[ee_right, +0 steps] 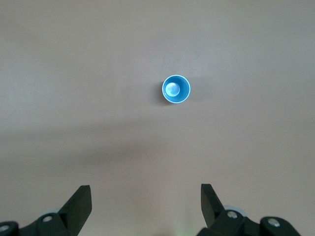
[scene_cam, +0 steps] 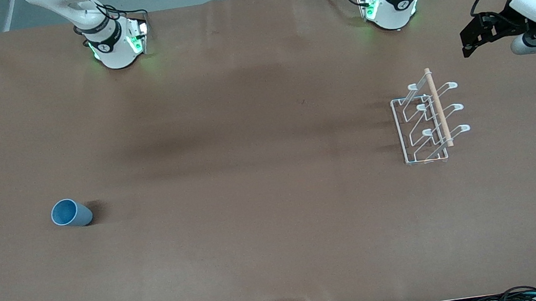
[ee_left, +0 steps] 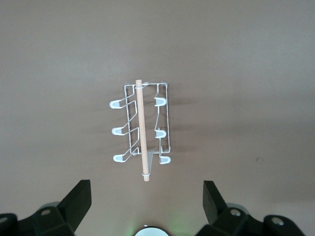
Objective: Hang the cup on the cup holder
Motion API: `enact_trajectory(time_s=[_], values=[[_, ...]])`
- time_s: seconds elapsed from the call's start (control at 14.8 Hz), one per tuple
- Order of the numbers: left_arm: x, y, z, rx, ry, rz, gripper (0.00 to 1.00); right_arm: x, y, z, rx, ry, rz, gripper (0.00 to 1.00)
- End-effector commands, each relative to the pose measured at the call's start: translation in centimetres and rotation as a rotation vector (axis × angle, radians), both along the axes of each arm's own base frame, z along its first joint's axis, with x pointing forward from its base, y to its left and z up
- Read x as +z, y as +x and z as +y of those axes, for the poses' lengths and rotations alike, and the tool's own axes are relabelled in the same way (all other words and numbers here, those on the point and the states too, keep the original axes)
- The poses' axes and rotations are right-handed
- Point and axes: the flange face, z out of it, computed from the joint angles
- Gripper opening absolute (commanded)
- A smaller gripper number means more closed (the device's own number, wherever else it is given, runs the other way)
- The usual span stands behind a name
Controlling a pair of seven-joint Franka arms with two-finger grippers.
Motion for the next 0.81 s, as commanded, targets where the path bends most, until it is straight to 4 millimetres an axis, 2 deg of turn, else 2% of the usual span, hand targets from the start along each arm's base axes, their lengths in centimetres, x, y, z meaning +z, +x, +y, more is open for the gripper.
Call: enact_trajectory(time_s=[0.0,0.61,0.75], values=[[0.47,0.28,0.01,-0.006,-0.013,-0.01,1.0,-0.11,-0.14,-0.22,0.0,-0.012,0.002,0.98],[0.16,0.58,0.15,-0.001,-0.013,-0.006,1.0,-0.21,-0.02,-0.31,0.002,-0.012,-0.001,0.98],[0.17,0.6,0.17,-0.001,-0.012,-0.008,1.0,-0.56,0.33,-1.07,-0.007,-0.012,-0.002,0.98]])
